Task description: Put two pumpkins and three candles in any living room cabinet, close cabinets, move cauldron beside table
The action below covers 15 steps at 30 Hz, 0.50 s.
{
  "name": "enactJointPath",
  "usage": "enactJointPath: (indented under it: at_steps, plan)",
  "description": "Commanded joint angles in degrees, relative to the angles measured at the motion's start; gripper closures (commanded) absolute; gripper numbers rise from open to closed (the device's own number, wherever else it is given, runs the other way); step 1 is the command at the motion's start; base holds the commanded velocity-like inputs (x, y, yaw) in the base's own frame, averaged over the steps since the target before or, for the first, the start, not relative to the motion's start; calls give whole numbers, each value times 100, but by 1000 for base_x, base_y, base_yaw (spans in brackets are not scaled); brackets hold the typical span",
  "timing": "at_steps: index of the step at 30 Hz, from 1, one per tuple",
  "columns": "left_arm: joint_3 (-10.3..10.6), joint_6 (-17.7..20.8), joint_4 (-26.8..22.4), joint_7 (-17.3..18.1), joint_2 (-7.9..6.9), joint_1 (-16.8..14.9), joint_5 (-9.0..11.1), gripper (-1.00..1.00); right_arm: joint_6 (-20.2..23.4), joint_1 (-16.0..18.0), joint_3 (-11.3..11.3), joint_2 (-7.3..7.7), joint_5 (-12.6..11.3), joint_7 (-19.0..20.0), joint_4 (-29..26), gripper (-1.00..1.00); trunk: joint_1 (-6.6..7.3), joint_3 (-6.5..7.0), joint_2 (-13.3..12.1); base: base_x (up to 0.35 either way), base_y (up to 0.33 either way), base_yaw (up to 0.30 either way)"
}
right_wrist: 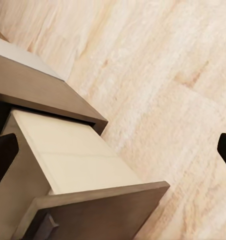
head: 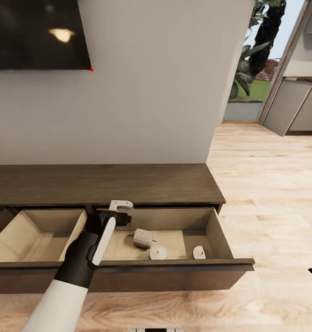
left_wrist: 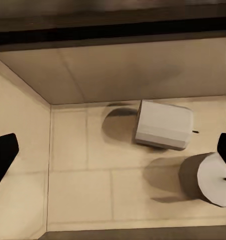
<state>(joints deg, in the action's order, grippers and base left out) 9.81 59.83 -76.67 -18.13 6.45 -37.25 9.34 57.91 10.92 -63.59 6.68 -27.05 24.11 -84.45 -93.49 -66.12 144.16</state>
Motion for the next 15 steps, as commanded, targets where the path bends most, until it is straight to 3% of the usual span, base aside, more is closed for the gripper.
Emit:
enactJointPath:
  at_steps: [1,4,15]
  plan:
    - [6,17,-86,-59,-1,27,59,-100,27,6,-13,0,50,59,-1,-100,3,18,0,-5,0,0]
    - [18,17,-509,-59,-3,192,58,-100,28,6,-13,0,50,59,-1,-100,11,84,-4,-112,0,0]
    - [46,17,-769,-60,-3,275,91,-100,28,6,-13,-2,50,122,-1,-100,39,328,-19,-169,0,0]
